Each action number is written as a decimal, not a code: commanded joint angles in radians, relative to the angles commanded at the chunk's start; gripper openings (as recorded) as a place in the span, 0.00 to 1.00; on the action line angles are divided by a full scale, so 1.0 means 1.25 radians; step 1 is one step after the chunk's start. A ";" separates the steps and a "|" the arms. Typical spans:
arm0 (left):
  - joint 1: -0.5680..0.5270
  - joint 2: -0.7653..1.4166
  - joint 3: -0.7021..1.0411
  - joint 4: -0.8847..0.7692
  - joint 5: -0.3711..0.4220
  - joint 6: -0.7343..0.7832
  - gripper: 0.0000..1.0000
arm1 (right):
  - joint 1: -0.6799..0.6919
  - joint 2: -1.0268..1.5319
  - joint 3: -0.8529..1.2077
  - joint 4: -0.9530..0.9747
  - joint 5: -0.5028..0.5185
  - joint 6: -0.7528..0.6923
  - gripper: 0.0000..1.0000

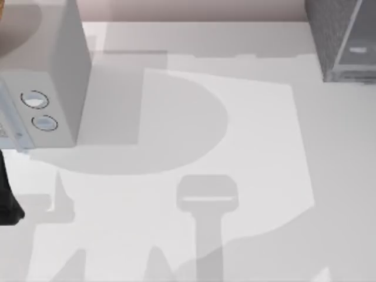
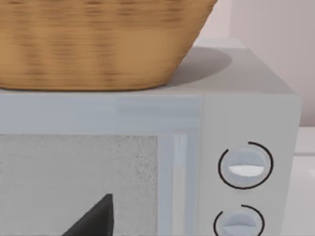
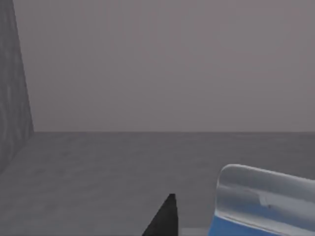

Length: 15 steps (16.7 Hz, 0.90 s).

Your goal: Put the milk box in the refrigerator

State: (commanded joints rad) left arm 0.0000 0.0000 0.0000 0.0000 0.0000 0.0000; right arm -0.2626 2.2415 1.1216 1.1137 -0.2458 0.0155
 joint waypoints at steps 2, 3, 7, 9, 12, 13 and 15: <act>0.000 0.000 0.000 0.000 0.000 0.000 1.00 | 0.007 0.033 0.086 -0.044 0.008 0.000 0.00; 0.000 0.000 0.000 0.000 0.000 0.000 1.00 | 0.010 0.050 0.132 -0.069 0.012 0.001 0.00; 0.000 0.000 0.000 0.000 0.000 0.000 1.00 | 0.026 0.116 0.297 -0.167 0.028 0.001 0.00; 0.000 0.000 0.000 0.000 0.000 0.000 1.00 | 0.033 0.141 0.355 -0.207 0.033 0.002 0.00; 0.000 0.000 0.000 0.000 0.000 0.000 1.00 | 0.036 0.156 0.388 -0.231 0.036 0.002 0.00; 0.000 0.000 0.000 0.000 0.000 0.000 1.00 | 0.036 0.156 0.388 -0.231 0.036 0.002 0.00; 0.000 0.000 0.000 0.000 0.000 0.000 1.00 | 0.036 0.156 0.388 -0.231 0.036 0.002 0.00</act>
State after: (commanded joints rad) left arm 0.0000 0.0000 0.0000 0.0000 0.0000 0.0000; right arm -0.2170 2.4361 1.6061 0.8251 -0.2004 0.0180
